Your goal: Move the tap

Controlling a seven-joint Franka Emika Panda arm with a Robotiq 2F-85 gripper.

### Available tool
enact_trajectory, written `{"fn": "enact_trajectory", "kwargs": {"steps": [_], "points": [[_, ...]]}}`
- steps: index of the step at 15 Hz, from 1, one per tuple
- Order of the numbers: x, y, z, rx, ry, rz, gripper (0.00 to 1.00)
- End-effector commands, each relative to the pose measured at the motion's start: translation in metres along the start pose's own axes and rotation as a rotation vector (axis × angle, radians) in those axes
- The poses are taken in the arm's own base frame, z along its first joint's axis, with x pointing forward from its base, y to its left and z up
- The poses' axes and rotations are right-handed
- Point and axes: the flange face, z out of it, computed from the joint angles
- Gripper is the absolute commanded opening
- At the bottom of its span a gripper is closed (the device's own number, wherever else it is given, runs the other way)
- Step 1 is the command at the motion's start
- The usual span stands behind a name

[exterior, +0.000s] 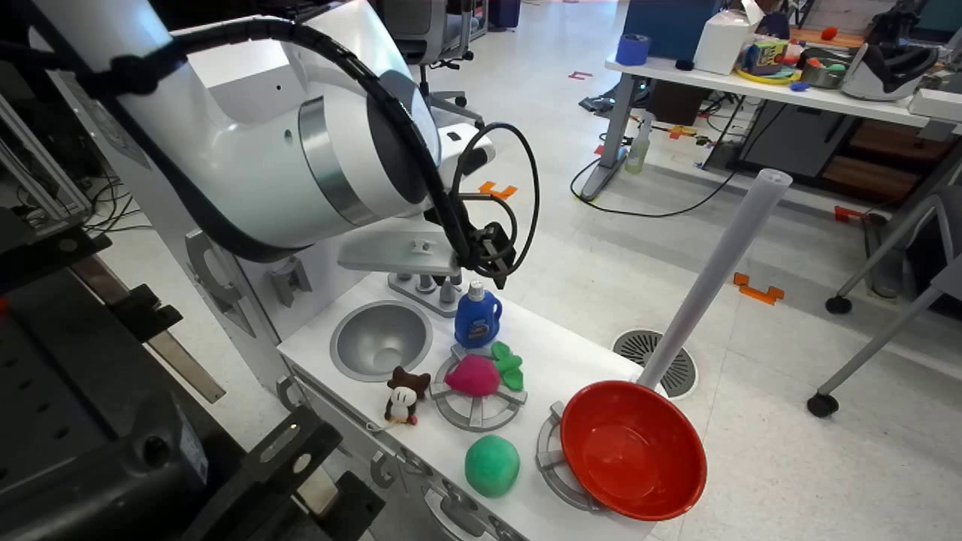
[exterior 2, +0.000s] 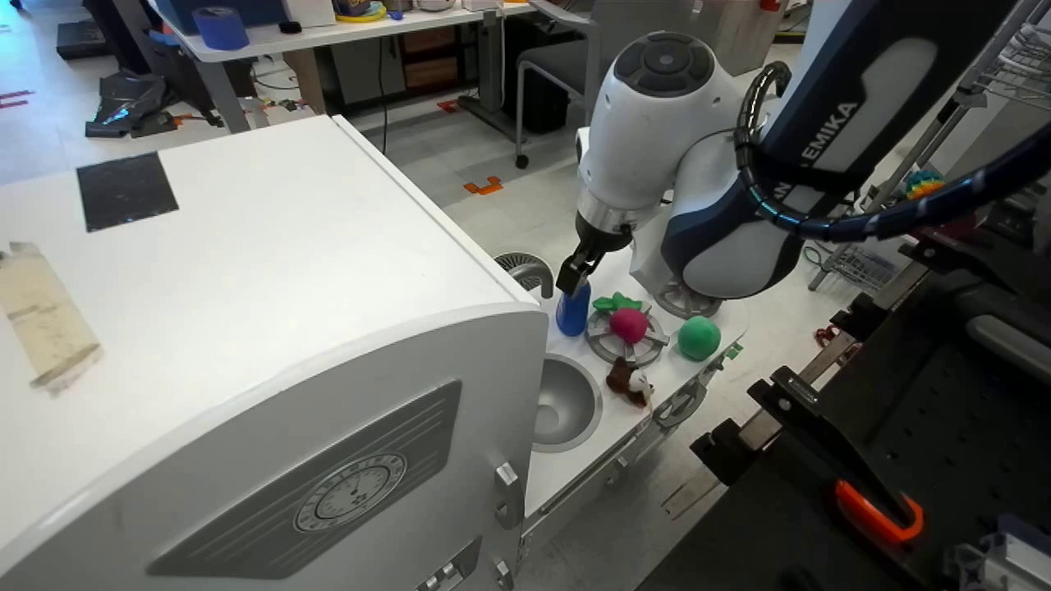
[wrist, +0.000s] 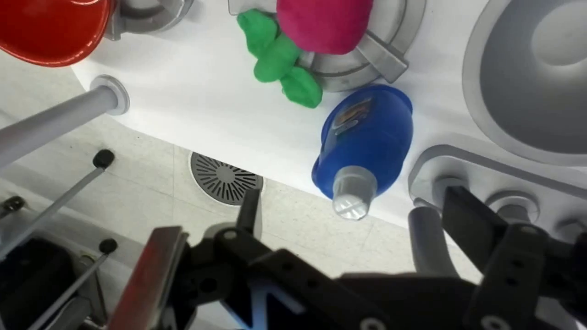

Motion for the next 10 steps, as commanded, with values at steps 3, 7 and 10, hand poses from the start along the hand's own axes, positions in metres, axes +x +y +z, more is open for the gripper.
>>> {"fn": "enact_trajectory", "kwargs": {"steps": [3,7,10], "points": [[-0.04,-0.012,-0.012,0.121,-0.005,-0.232,1.0],[-0.039,-0.02,-0.013,0.188,0.062,-0.307,1.0],[-0.029,-0.017,-0.019,0.211,0.157,-0.352,1.0]]}}
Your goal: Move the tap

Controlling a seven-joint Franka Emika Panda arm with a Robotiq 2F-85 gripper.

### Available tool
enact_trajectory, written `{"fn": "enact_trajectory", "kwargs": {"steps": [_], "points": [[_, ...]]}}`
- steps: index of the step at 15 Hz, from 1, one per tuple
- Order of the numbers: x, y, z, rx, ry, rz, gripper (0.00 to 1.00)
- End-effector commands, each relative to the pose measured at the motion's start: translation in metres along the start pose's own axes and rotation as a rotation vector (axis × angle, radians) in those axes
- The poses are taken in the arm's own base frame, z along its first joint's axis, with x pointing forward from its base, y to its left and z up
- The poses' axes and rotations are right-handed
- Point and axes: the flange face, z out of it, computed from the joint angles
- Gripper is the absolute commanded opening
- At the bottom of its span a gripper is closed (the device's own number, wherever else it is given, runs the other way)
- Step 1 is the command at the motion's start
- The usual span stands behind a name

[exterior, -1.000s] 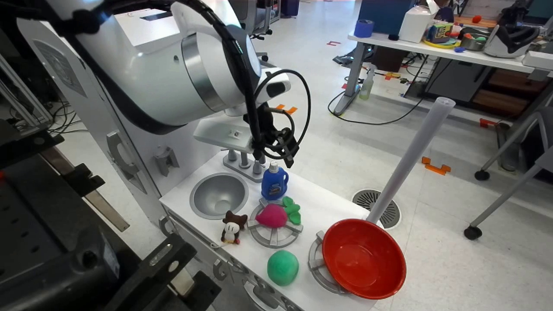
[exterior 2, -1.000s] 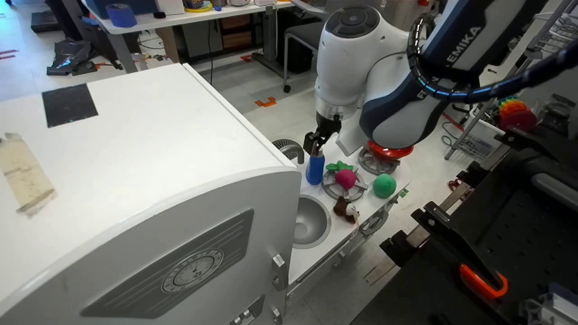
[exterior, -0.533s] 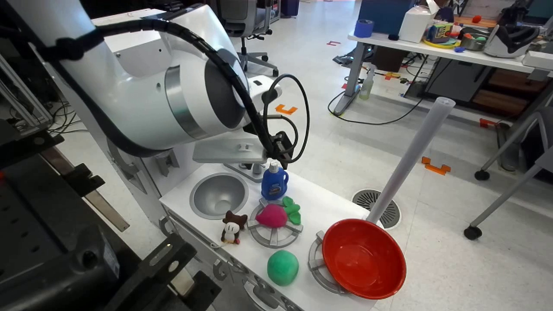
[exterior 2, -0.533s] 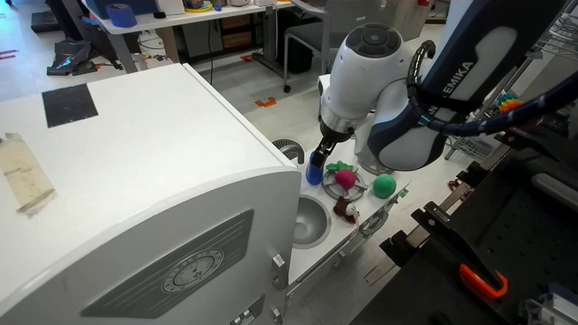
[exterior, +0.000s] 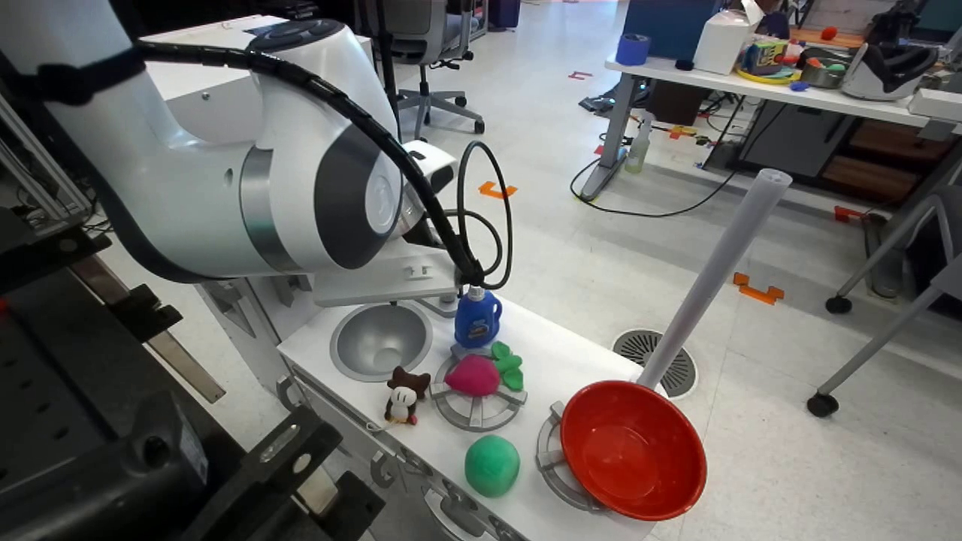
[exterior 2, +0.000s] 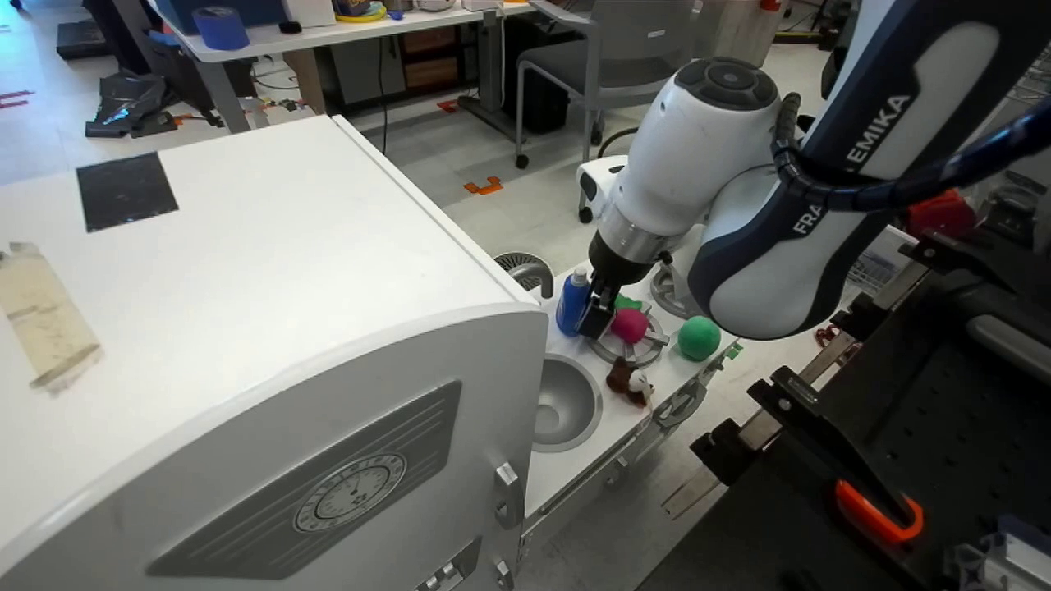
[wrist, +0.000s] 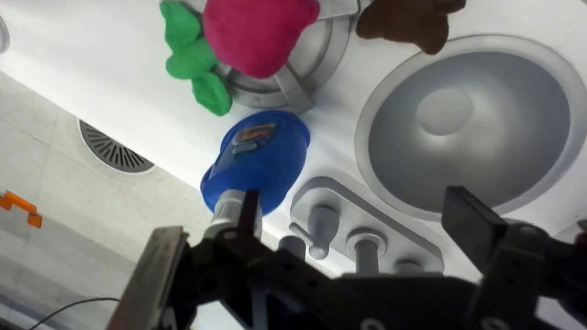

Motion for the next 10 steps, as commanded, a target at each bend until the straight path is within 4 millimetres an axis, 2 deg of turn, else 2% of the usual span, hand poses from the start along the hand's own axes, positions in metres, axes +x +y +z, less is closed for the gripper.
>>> {"fn": "enact_trajectory", "kwargs": {"steps": [1,5,10], "points": [[0.009,0.008,-0.015,0.014,0.118,-0.058,1.0],[0.02,0.012,-0.015,0.018,0.19,-0.109,1.0],[0.039,0.007,-0.007,0.036,0.222,-0.147,1.0]]}}
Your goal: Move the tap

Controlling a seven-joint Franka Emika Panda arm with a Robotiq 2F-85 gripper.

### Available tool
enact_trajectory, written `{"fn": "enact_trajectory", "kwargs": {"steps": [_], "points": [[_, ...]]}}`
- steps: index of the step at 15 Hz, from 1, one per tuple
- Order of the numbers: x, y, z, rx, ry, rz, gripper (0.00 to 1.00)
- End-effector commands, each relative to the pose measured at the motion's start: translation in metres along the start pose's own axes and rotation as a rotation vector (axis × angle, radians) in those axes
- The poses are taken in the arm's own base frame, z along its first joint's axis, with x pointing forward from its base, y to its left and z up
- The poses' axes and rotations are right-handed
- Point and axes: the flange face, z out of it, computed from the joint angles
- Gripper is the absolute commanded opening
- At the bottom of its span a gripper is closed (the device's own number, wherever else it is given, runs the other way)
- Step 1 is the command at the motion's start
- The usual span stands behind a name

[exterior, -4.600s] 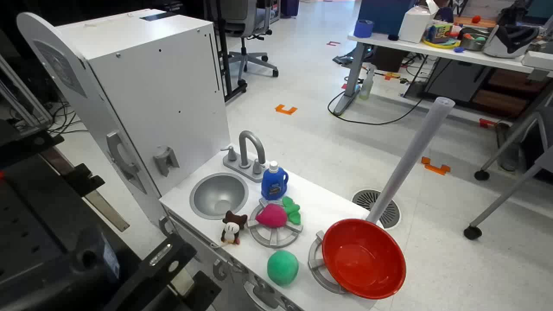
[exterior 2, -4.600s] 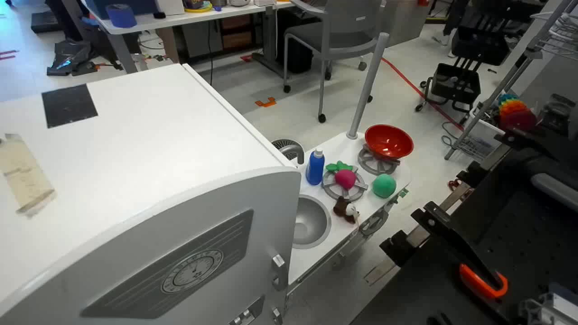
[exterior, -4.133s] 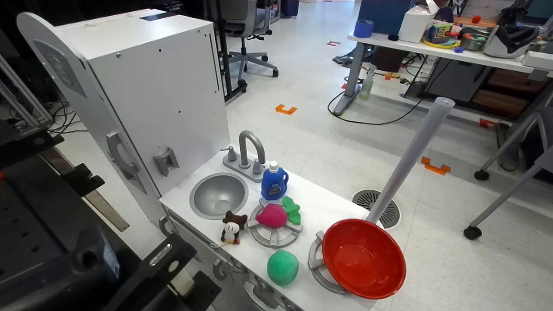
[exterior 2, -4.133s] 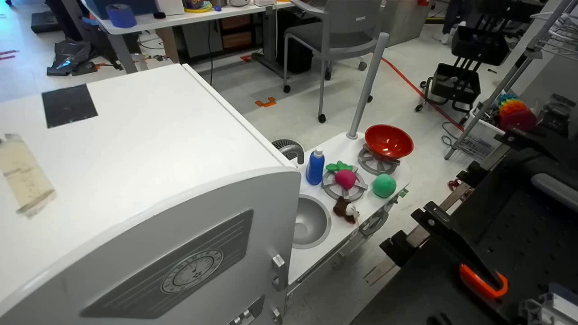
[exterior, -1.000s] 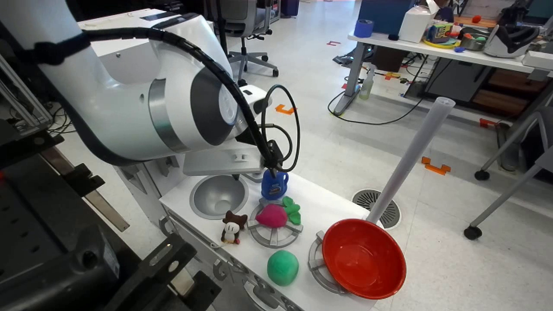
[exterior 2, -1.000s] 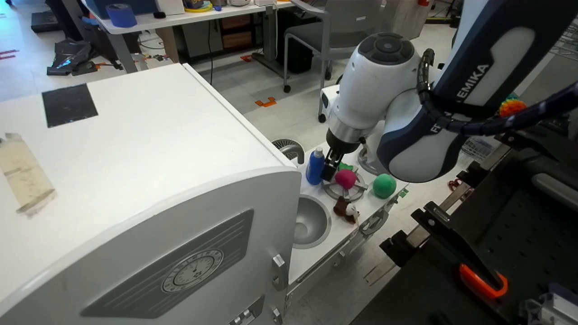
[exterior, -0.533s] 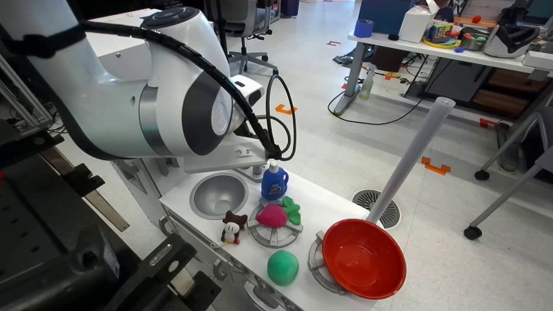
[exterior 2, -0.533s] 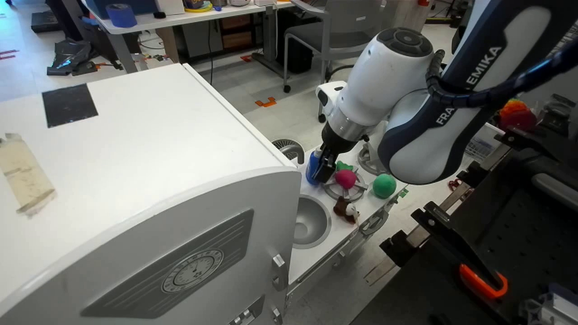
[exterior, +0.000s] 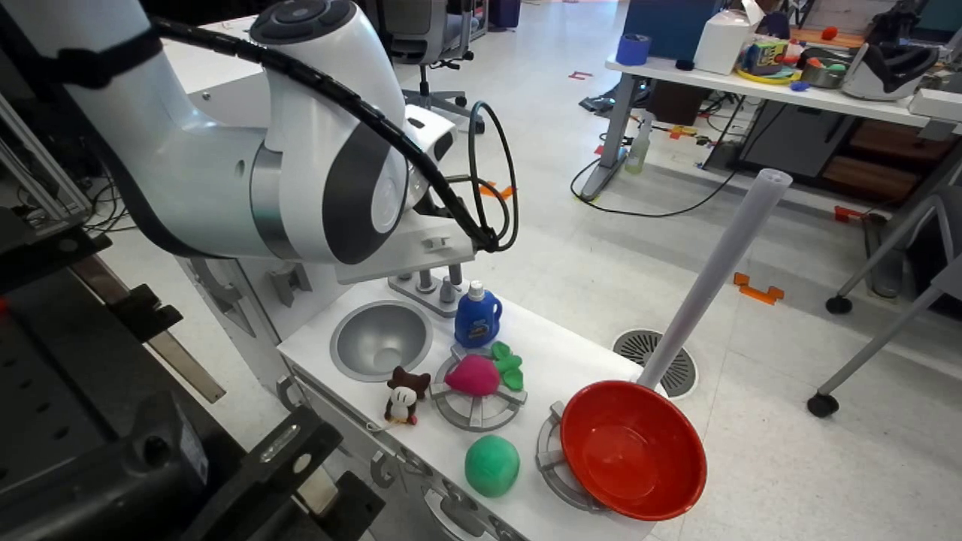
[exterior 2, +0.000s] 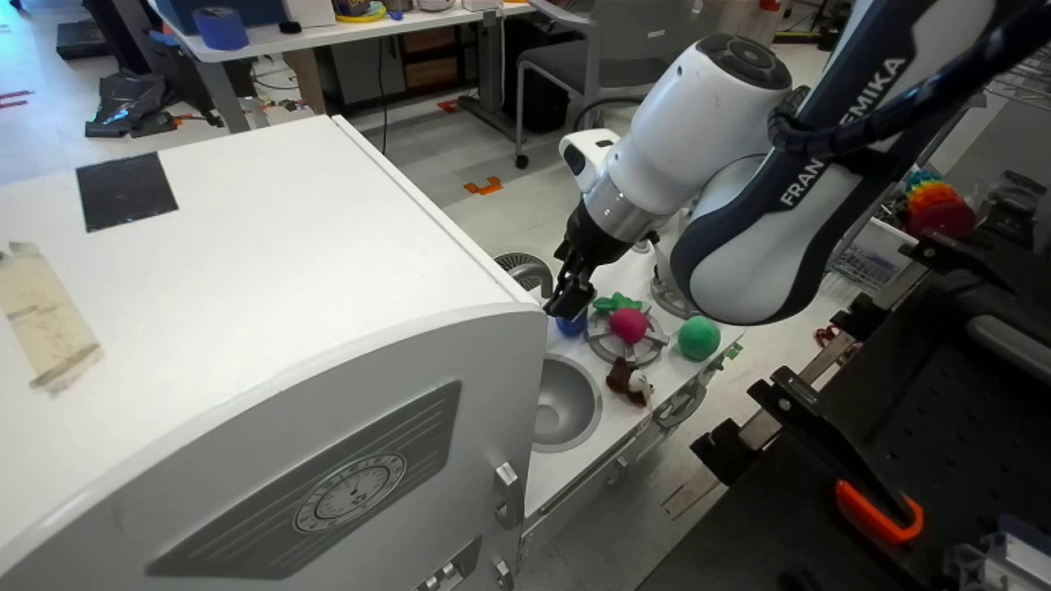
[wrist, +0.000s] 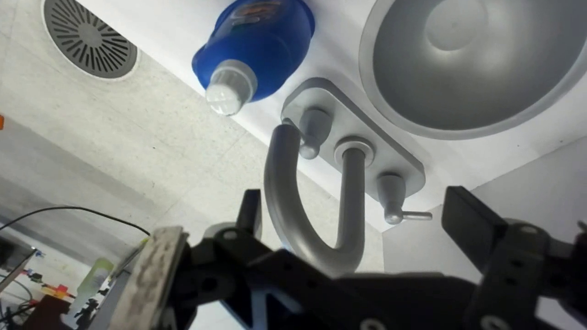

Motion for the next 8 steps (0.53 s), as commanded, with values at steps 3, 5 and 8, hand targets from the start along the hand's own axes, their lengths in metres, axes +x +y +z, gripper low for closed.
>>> {"fn": "enact_trajectory", "kwargs": {"steps": [3,5,8], "points": [[0.016,0.017,0.026,-0.016,0.042,-0.049,1.0],[0.017,0.031,0.039,-0.046,0.036,-0.059,1.0],[0.023,0.04,0.057,-0.066,0.013,-0.063,1.0]]}}
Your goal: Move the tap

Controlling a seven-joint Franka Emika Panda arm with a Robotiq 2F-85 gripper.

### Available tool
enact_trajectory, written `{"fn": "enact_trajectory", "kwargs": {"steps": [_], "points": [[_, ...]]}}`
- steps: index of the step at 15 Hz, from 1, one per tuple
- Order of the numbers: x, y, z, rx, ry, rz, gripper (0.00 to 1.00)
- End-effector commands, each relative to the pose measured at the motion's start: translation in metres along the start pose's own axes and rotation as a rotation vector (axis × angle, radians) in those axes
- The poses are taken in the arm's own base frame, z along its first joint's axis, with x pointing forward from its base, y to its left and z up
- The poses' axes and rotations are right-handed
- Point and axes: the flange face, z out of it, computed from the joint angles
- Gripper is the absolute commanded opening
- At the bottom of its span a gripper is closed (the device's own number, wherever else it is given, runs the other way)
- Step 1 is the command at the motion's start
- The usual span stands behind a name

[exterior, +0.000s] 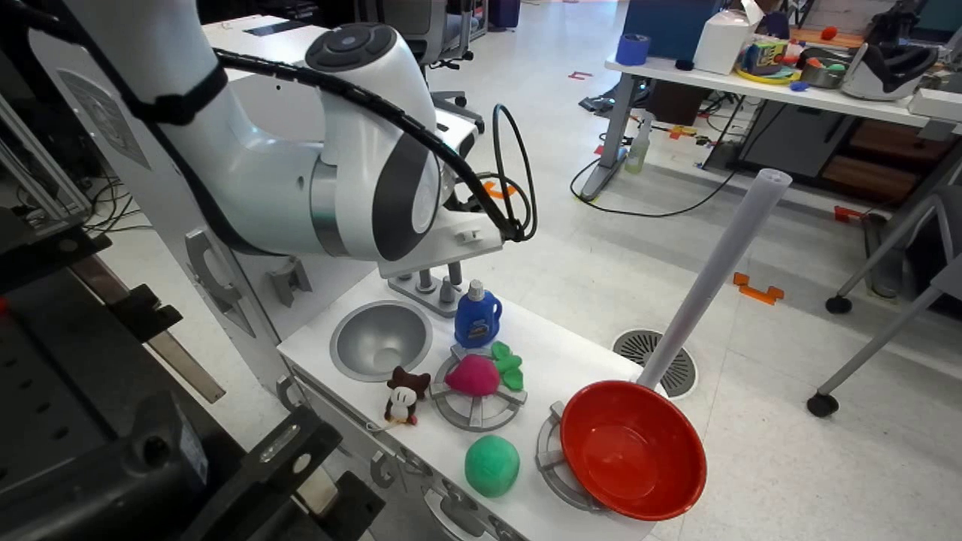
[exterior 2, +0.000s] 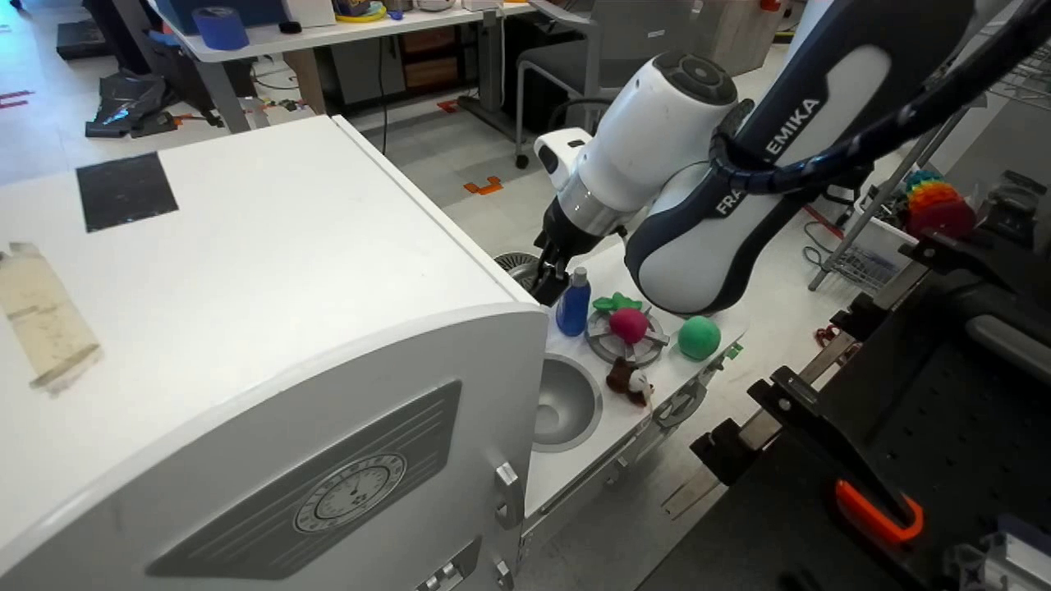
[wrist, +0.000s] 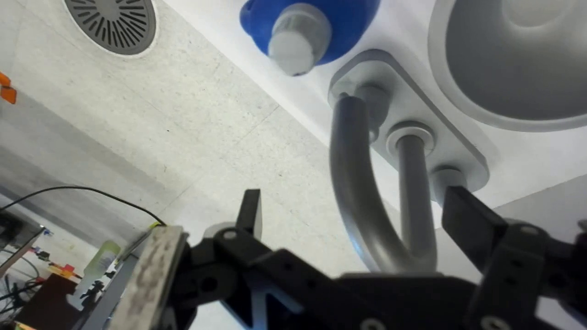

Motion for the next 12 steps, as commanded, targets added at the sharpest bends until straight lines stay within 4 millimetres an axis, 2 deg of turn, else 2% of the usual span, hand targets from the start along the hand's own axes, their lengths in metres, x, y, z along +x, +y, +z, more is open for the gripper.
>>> {"fn": "enact_trajectory", "kwargs": {"steps": [1,6,12], "points": [[0.007,0.009,0.028,-0.022,-0.016,-0.023,1.0],[0.0,-0.017,0.047,0.028,-0.069,-0.045,1.0],[-0.016,-0.037,0.036,0.098,-0.116,-0.07,1.0]]}}
